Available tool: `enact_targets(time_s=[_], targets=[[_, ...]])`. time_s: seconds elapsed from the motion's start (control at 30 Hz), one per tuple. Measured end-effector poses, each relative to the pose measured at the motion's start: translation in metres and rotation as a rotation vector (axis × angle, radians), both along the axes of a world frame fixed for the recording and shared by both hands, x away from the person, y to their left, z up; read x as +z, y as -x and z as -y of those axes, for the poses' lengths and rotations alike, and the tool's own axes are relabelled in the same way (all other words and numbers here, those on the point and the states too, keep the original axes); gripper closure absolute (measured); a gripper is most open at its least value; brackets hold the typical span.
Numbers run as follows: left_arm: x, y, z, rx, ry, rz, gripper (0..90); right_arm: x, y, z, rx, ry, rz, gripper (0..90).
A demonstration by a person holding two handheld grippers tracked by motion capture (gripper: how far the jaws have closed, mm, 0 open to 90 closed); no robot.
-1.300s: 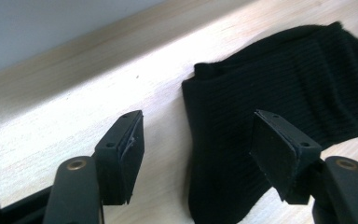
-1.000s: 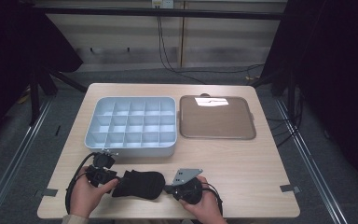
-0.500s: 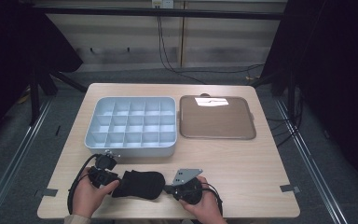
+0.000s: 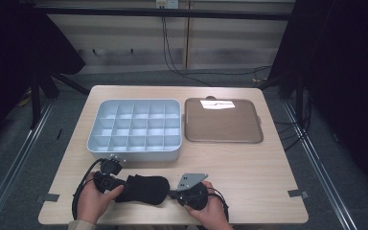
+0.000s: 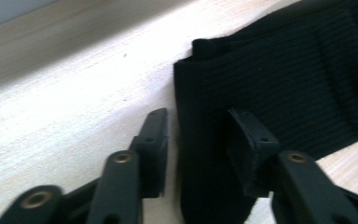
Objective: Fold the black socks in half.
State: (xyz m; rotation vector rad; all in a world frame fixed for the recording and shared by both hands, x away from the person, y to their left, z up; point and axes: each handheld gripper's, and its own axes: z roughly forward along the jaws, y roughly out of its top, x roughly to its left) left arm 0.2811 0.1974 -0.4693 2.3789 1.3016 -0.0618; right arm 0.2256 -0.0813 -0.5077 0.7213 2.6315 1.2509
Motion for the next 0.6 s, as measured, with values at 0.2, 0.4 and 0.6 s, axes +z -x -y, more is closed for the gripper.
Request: enact_targets(time_s=[0.2,0.4,0.6], targets=[[0.0042,-0.0011,0.006,-0.032,-0.006,-0.014,79.0,0.0,0.0,-0.0001,0.001,0.0,0.0,90.0],[0.007,-0.0015,0.0081,-0.053,-0.02,-0.014,83.9,-0.0001,-0.0004,-0.0001,0.004,0.0,0.003,90.0],[0.01,-0.0007,0.0071,-0.033,0.009,-0.015,83.9,0.0,-0.0002,-0.0001,0.002,-0.001,-0.003,90.0]])
